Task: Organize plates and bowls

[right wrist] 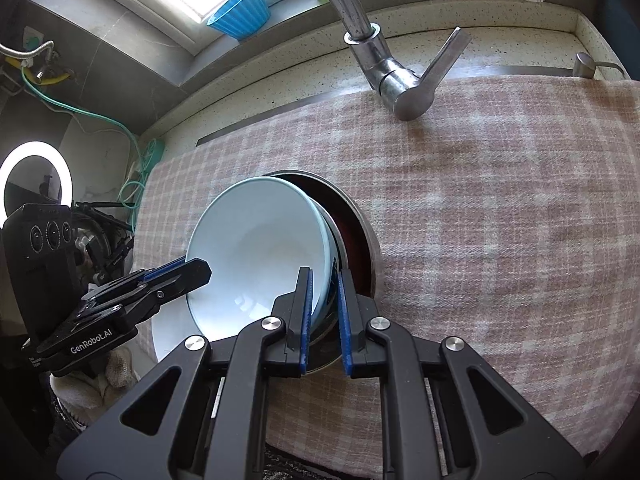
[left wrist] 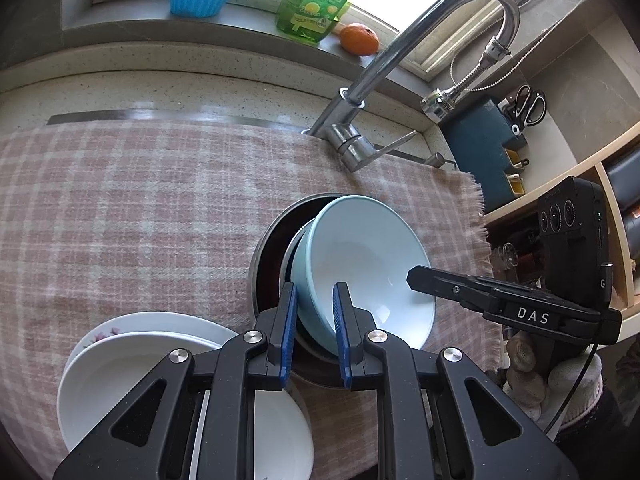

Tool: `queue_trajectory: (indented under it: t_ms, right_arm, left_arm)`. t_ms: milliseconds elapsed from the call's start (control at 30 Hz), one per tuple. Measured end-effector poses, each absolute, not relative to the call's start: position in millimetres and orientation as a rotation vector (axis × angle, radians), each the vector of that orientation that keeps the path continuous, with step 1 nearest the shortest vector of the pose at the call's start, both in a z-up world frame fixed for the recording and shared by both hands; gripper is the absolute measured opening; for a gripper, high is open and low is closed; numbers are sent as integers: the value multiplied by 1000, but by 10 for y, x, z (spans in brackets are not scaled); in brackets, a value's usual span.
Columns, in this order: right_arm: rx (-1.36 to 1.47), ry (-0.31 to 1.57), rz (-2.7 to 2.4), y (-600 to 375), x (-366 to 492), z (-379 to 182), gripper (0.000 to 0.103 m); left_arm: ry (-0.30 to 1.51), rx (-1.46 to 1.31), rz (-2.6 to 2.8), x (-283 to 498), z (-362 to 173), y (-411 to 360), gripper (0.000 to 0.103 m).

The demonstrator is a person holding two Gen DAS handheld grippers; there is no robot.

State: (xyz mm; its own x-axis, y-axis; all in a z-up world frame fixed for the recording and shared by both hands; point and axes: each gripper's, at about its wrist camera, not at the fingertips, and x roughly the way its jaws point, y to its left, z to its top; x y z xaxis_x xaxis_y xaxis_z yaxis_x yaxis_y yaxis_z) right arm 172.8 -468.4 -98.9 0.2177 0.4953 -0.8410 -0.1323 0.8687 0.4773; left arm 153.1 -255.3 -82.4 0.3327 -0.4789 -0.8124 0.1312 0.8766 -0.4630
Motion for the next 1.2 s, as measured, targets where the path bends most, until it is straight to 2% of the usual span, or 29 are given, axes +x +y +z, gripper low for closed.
queue_trajectory:
  t_ms: [567, 600, 733, 833, 1200]
  right_arm:
    - [274, 1266, 454, -4630, 1677, -976, 15]
    - [270, 1260, 455, -4631, 1669, -967, 16]
    - [254, 1221, 466, -4638, 1621, -884, 40]
    - [242, 1176, 481, -4637, 1576, -780, 42]
    - [253, 1089, 443, -4819, 1511, -566, 42]
  left_arm:
    - [1183, -300, -394, 1519, -928, -2605, 16]
    - [1182, -302, -394, 1516, -925, -2600, 16]
    - [1171, -311, -397, 1504, -892, -2575, 17]
    - [1158, -318, -397, 1500, -862, -2543, 21]
    - [1110, -388, -360, 1466, -756, -2270, 21]
